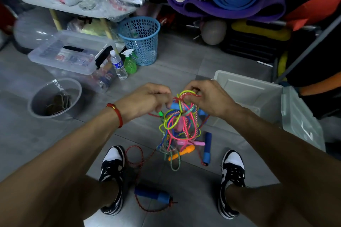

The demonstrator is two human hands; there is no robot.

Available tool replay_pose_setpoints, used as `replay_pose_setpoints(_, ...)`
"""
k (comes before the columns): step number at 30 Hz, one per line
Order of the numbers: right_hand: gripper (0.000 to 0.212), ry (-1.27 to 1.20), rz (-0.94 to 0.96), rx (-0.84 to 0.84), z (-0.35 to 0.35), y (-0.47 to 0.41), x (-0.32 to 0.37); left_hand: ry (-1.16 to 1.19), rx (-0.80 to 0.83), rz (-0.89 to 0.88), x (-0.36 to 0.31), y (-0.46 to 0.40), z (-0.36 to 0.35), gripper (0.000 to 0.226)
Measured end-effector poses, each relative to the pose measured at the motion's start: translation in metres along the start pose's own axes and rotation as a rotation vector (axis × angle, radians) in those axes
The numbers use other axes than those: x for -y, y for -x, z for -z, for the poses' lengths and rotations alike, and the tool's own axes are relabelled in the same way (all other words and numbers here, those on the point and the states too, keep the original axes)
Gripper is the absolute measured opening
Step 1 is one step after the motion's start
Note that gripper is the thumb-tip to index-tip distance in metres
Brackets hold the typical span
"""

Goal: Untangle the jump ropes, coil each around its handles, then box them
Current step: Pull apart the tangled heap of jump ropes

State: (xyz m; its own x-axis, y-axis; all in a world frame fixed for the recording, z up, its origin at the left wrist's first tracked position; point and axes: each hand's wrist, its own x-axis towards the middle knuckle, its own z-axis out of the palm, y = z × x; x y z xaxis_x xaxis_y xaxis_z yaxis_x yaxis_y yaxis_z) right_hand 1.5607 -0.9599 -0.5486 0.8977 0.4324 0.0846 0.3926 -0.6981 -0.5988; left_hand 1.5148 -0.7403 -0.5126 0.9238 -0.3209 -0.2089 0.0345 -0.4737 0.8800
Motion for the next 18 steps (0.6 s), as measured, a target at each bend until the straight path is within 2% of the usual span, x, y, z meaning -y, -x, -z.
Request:
replay_pose_setpoints(3,0.007,-0.12,-0.029,-0.06,0.005,0.001,0.0,0.061,-0.158,0.14,0.011,-0.007,-0.004,0.041)
replay_pose_setpoints(6,0.01,-0.252,-0.013,-0.05,0.008,0.003,0.007,0.138,-0.186,0.137,0.021,-0.013,-0.016,0.014)
replay_pose_setpoints(9,0.013,-0.342,0.031,-0.029,0.009,0.005,0.017,0.095,-0.162,0.078,0.025,-0.019,-0.025,0.042)
replay_pose_setpoints(11,0.015,-0.395,0.049,-0.017,0.008,0.008,0.023,0.019,-0.174,0.02,0.024,-0.02,-0.029,0.046)
replay_pose_setpoints(13,0.016,-0.425,0.044,-0.021,0.006,0.011,0.028,0.016,-0.191,-0.018,0.023,-0.02,-0.03,0.038)
replay_pose_setpoints(16,0.017,-0.346,0.045,-0.007,0.009,0.015,0.03,-0.049,-0.279,-0.051,0.025,-0.022,-0.029,0.019)
replay_pose_setpoints(18,0.026,-0.325,0.015,0.093,0.015,0.019,0.03,-0.061,-0.311,-0.045,0.028,-0.024,-0.028,0.018)
